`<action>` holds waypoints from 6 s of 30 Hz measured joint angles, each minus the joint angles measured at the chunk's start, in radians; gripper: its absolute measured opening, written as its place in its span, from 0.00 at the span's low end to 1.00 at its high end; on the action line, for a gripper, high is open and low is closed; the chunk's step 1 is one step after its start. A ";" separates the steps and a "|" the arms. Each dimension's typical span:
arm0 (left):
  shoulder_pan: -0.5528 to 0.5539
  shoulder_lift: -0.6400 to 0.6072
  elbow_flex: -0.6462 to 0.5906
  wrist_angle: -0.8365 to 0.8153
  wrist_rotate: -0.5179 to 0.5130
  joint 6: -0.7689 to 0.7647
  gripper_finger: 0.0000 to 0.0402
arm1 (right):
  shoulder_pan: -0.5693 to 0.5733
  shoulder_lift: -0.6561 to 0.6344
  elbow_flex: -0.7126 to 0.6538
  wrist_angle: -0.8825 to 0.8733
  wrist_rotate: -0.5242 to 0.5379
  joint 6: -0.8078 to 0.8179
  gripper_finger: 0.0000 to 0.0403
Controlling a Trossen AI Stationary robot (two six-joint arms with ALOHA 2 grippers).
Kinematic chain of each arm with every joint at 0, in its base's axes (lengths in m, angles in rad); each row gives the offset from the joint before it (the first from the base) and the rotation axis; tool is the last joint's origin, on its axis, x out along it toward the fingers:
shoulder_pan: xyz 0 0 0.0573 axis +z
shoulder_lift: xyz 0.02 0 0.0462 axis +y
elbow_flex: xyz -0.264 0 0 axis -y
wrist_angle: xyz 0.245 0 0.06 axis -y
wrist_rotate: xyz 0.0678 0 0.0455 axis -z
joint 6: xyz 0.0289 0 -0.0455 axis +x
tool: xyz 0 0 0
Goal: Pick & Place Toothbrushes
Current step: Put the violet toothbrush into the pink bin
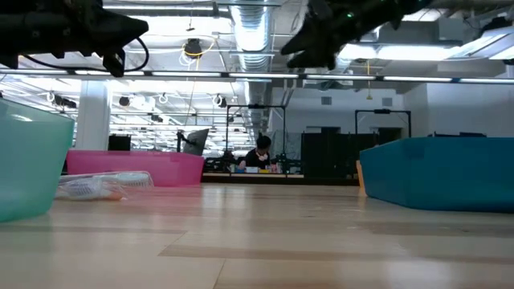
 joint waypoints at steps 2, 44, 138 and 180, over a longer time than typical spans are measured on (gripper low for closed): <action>0.000 0.004 0.000 -0.001 0.000 0.001 0.00 | 0.042 0.042 0.001 0.040 0.000 0.007 0.59; -0.070 0.007 0.000 -0.003 0.235 -0.190 0.00 | 0.349 1.200 1.097 -0.198 -0.299 -0.225 0.59; -0.150 0.091 0.001 0.035 0.221 -0.194 0.00 | 0.386 1.252 1.098 -0.230 -0.163 -0.243 0.04; -0.150 0.092 0.001 0.034 0.222 -0.194 0.00 | 0.358 1.220 1.100 -0.244 -0.147 -0.174 0.11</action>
